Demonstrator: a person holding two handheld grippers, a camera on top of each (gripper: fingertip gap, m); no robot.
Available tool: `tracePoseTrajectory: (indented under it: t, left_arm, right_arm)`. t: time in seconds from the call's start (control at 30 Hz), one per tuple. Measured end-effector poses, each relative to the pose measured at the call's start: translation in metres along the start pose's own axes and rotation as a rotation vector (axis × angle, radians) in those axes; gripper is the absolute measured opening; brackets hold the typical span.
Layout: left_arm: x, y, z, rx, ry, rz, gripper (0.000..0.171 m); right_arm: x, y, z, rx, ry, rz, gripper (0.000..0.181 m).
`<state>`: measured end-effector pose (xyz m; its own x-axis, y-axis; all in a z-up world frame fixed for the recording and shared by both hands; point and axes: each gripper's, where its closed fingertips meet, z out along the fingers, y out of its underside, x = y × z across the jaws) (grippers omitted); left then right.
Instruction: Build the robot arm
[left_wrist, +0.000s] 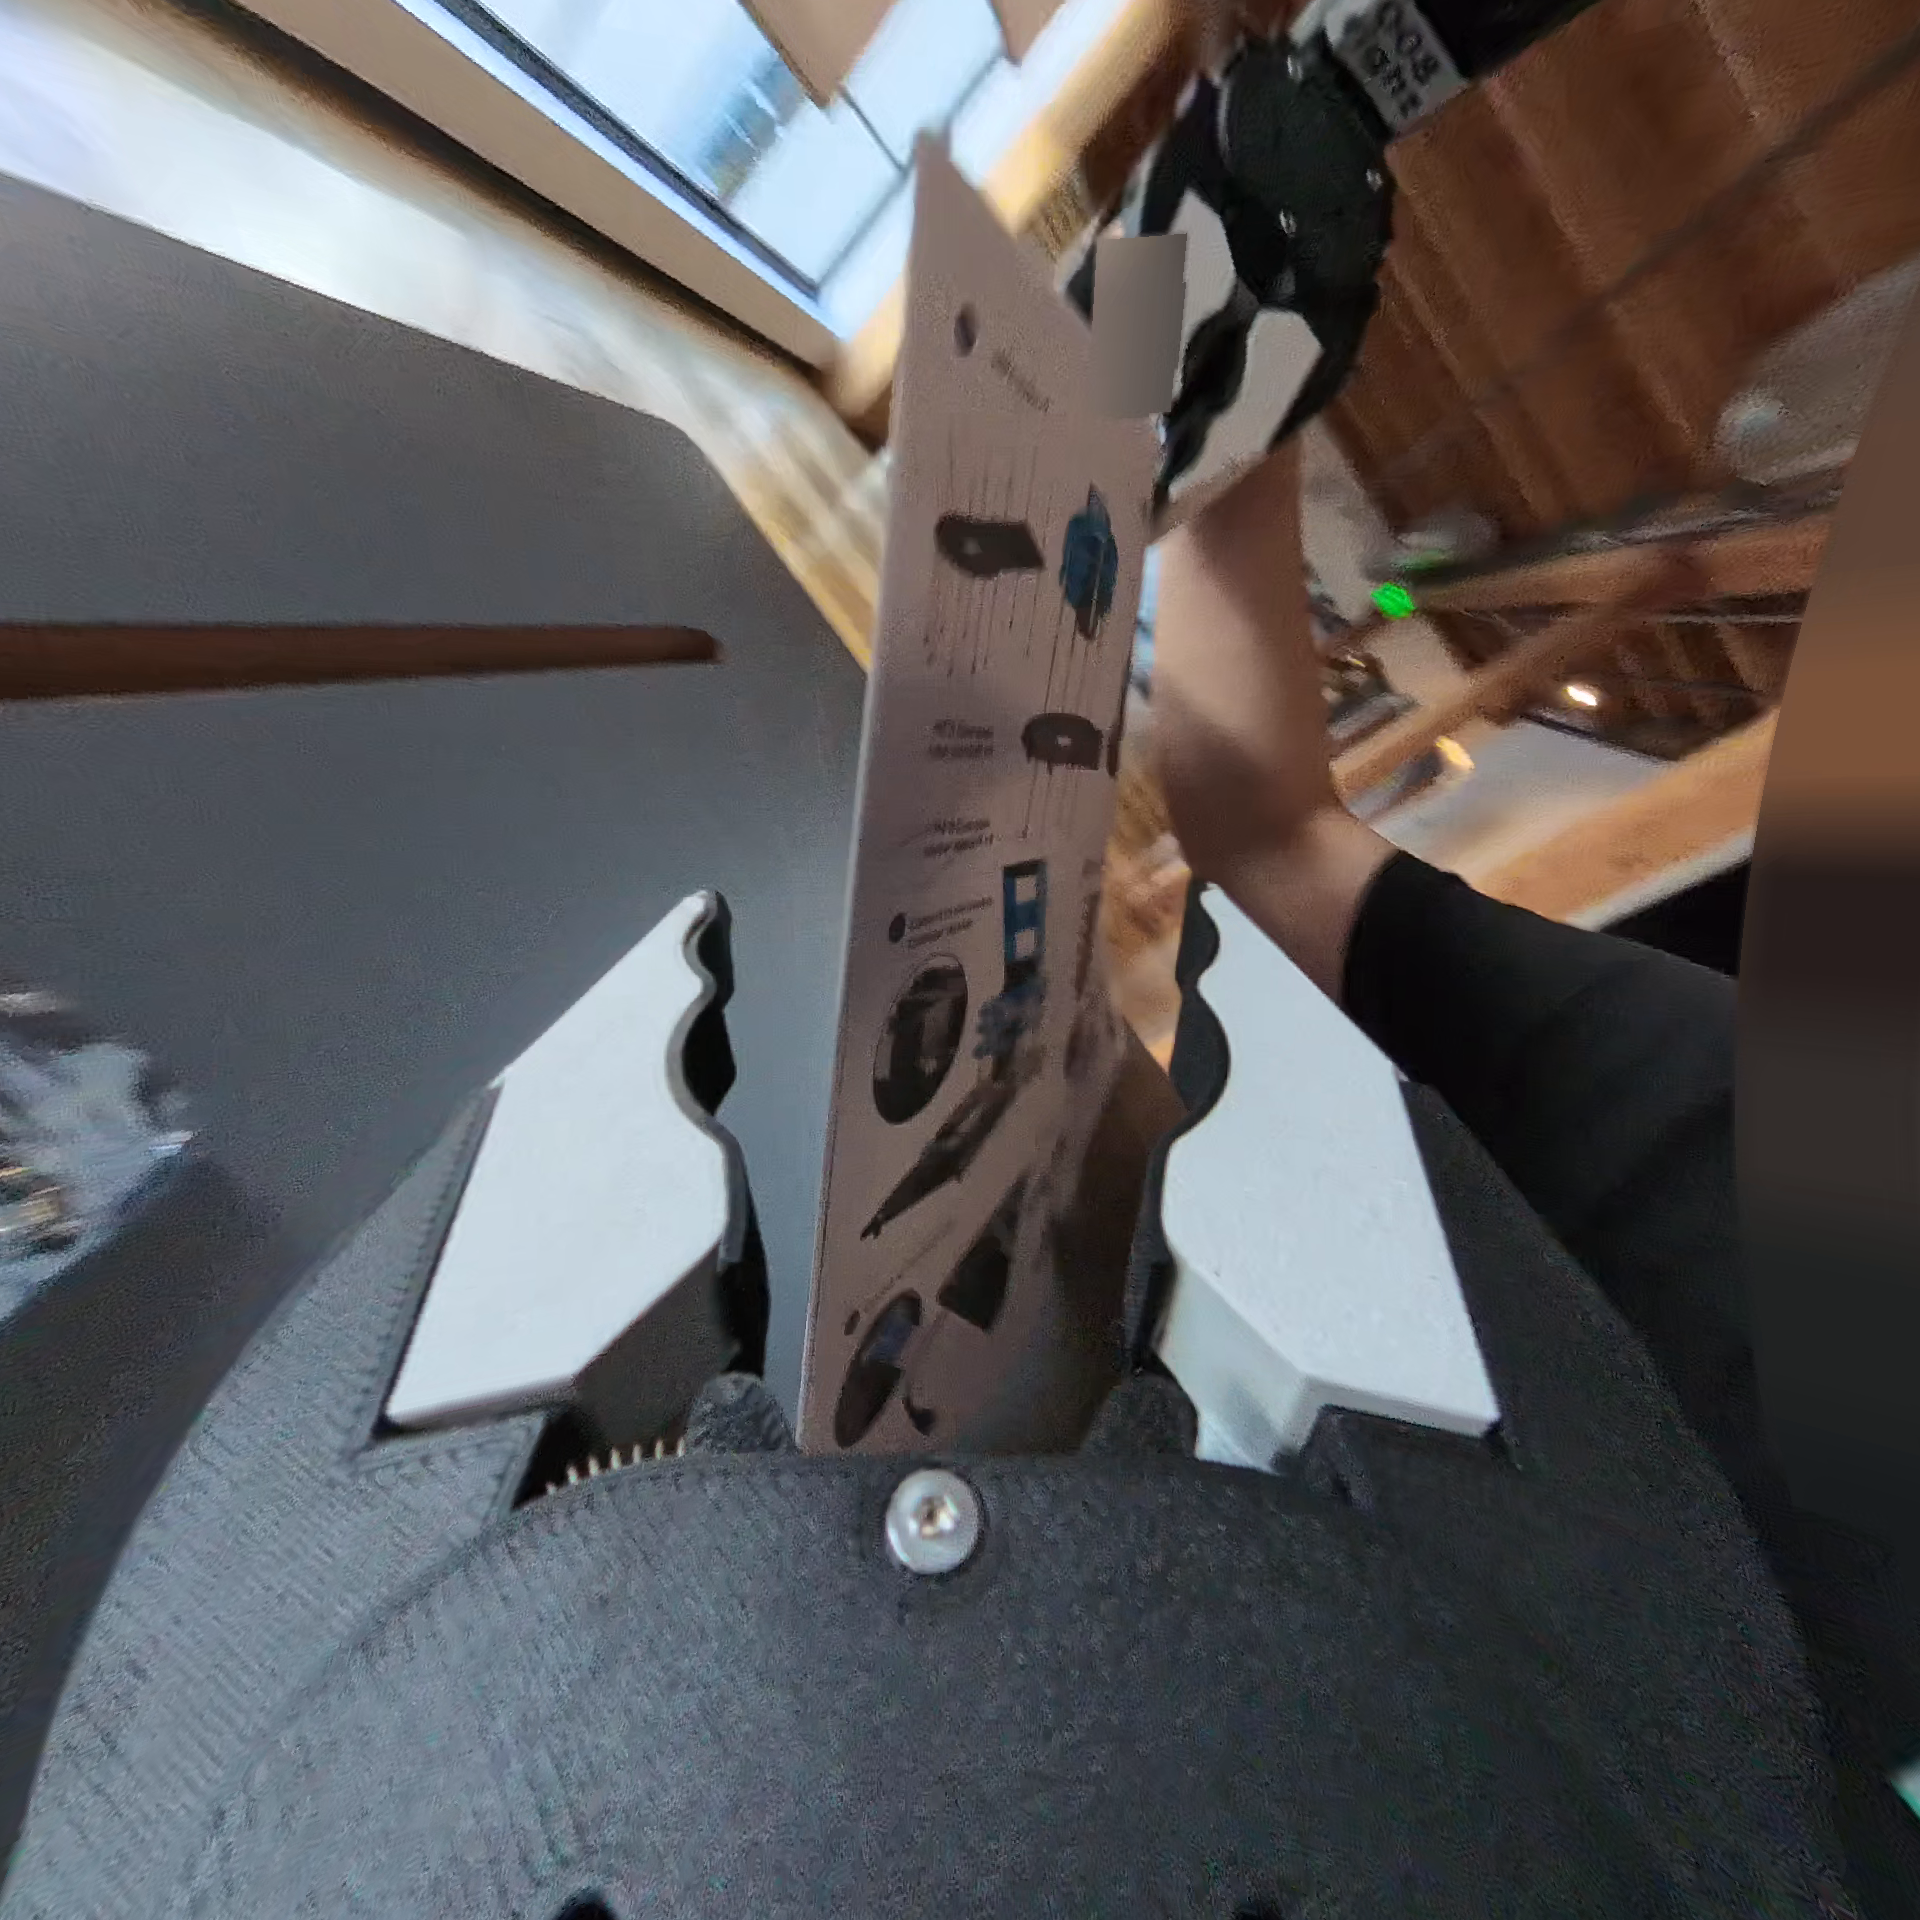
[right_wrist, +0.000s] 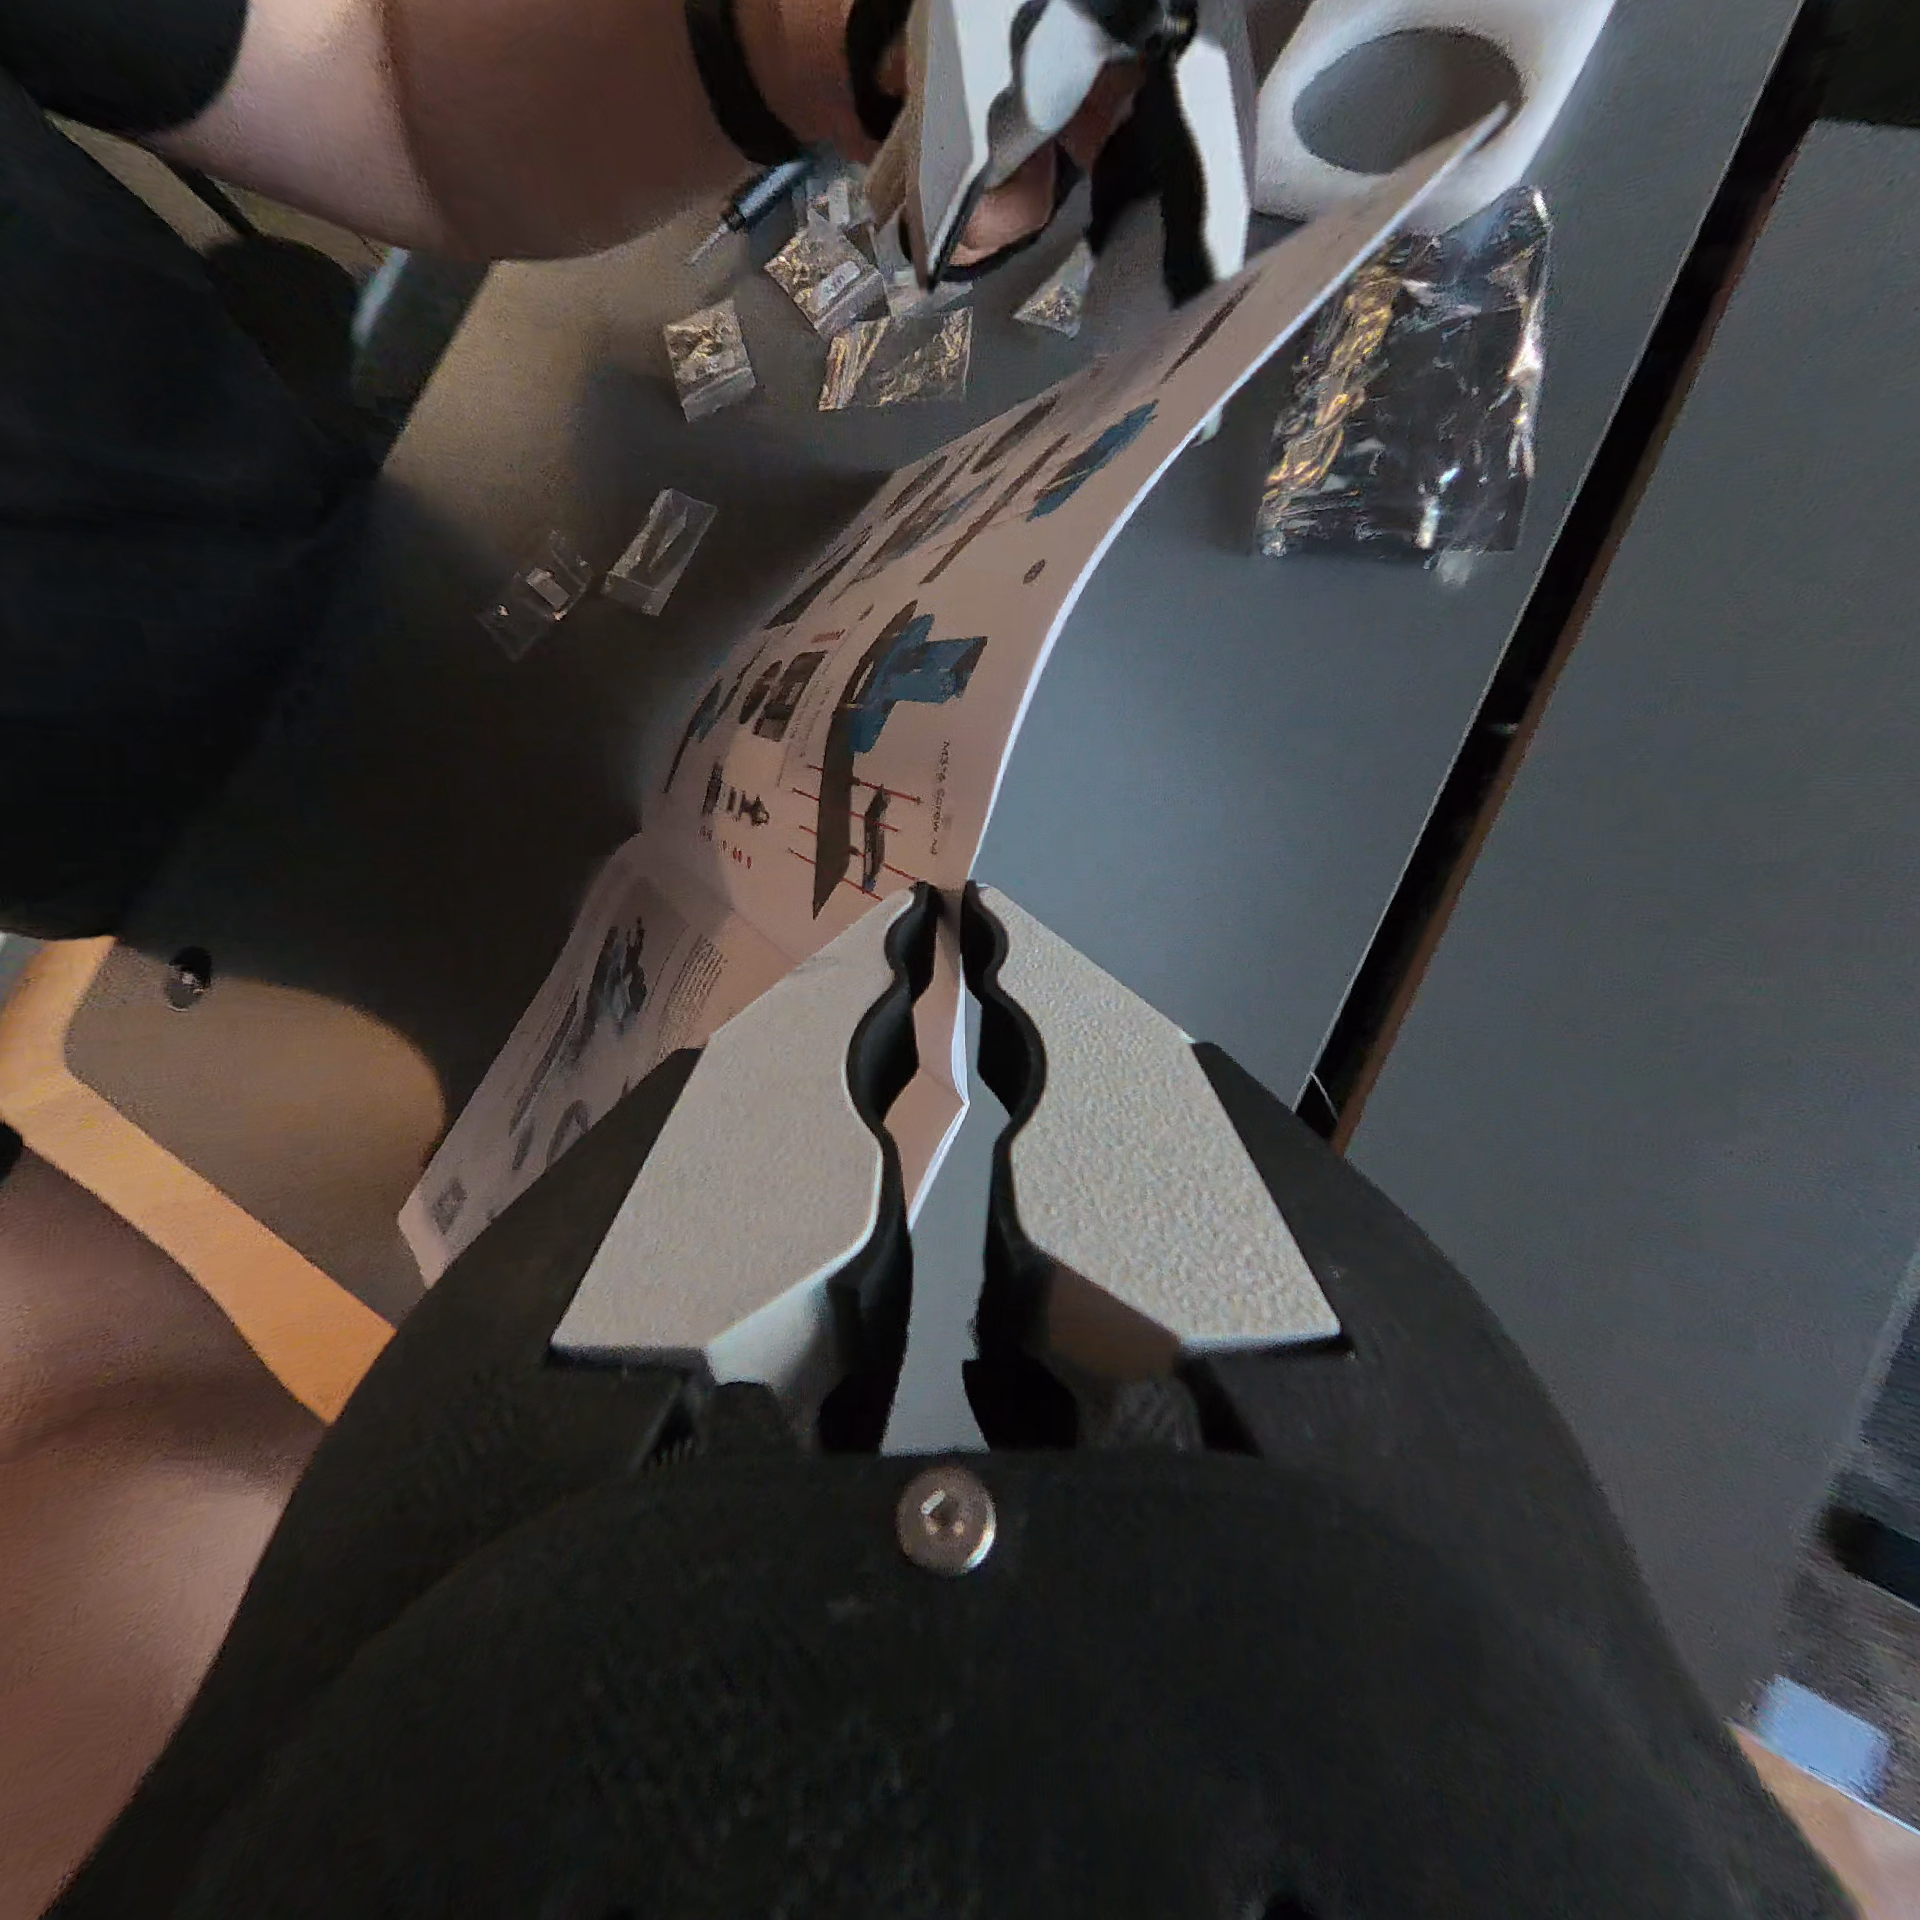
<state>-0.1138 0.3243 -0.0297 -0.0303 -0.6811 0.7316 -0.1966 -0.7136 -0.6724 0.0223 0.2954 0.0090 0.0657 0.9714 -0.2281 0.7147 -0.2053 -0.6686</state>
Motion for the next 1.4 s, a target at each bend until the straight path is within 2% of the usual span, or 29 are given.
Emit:
tracePoseTrajectory:
  t: [0.07, 0.13, 0.17, 0.23, 0.27, 0.33, 0.4, 0.47, 0.53, 0.63, 0.7, 0.73, 0.77, 0.83, 0.93, 1.0, 1.07, 1.1, 1.17, 1.27, 1.4]
  left_arm:
    - [0.005, 0.010, 0.003, -0.070, 0.066, 0.009, 0.079]
    - [0.011, 0.022, 0.007, -0.142, 0.113, 0.069, 0.062]
    - [0.019, 0.026, 0.009, -0.170, 0.165, 0.082, 0.048]
    - [0.038, 0.035, 0.013, -0.221, 0.281, 0.117, 0.005]
    - [0.046, 0.039, 0.014, -0.247, 0.314, 0.141, 0.000]
    - [0.047, 0.048, 0.019, -0.295, 0.260, 0.249, 0.000]
    - [0.042, 0.052, 0.022, -0.315, 0.126, 0.456, 0.000]
    - [0.043, 0.051, 0.024, -0.357, 0.053, 0.559, 0.000]
    - [0.049, 0.050, 0.023, -0.385, 0.046, 0.573, 0.000]
    - [0.053, 0.050, 0.018, -0.367, 0.073, 0.599, 0.000]
    - [0.053, 0.050, 0.015, -0.359, 0.080, 0.603, 0.000]
    - [0.054, 0.050, 0.013, -0.354, 0.091, 0.607, 0.000]
    - [0.056, 0.050, 0.011, -0.347, 0.107, 0.611, 0.000]
    - [0.061, 0.049, 0.008, -0.336, 0.134, 0.620, 0.000]
    - [0.068, 0.051, 0.005, -0.325, 0.164, 0.650, 0.000]
    - [0.076, 0.053, 0.001, -0.319, 0.191, 0.655, 0.000]
    - [0.081, 0.057, -0.002, -0.321, 0.194, 0.683, 0.000]
    - [0.081, 0.058, -0.003, -0.322, 0.180, 0.697, 0.000]
    - [0.073, 0.058, -0.005, -0.339, 0.111, 0.676, 0.000]
    - [0.065, 0.057, -0.013, -0.378, 0.079, 0.460, 0.000]
    - [0.055, 0.056, -0.019, -0.364, 0.053, 0.264, 0.000]
  right_arm:
    - [-0.008, -0.007, -0.005, -0.022, 0.054, -0.032, 0.004]
    - [-0.018, -0.014, -0.008, -0.022, 0.091, -0.067, 0.004]
    - [-0.022, -0.017, -0.009, -0.026, 0.114, -0.080, 0.004]
    - [-0.024, -0.022, -0.011, -0.030, 0.164, -0.088, 0.004]
    - [-0.024, -0.024, -0.011, -0.024, 0.188, -0.091, 0.005]
    - [-0.023, -0.024, -0.011, -0.021, 0.251, -0.078, 0.007]
    - [-0.017, -0.021, -0.015, 0.000, 0.380, -0.055, 0.012]
    - [-0.015, -0.020, -0.030, 0.084, 0.563, -0.025, 0.031]
    - [-0.026, -0.016, -0.059, 0.253, 0.784, 0.018, 0.052]
    - [-0.066, 0.032, -0.119, 0.556, 1.187, 0.167, 0.072]
    - [-0.098, 0.093, -0.144, 0.807, 1.366, 0.344, 0.078]
    - [-0.112, 0.129, -0.141, 0.904, 1.386, 0.467, 0.090]
    - [-0.123, 0.160, -0.129, 0.984, 1.367, 0.565, 0.094]
    - [-0.137, 0.192, -0.095, 1.151, 1.226, 0.690, 0.098]
    - [-0.145, 0.190, -0.043, 1.280, 0.967, 0.722, 0.094]
    - [-0.140, 0.179, -0.014, 1.241, 0.840, 0.738, 0.087]
    - [-0.129, 0.177, 0.010, 1.097, 0.778, 0.782, 0.083]
    - [-0.132, 0.166, 0.018, 1.076, 0.696, 0.736, 0.055]
    - [-0.142, 0.151, 0.018, 1.141, 0.589, 0.672, 0.004]
    - [-0.151, 0.147, 0.020, 1.199, 0.607, 0.720, 0.000]
    - [-0.173, 0.132, 0.022, 1.175, 0.789, 0.659, 0.000]
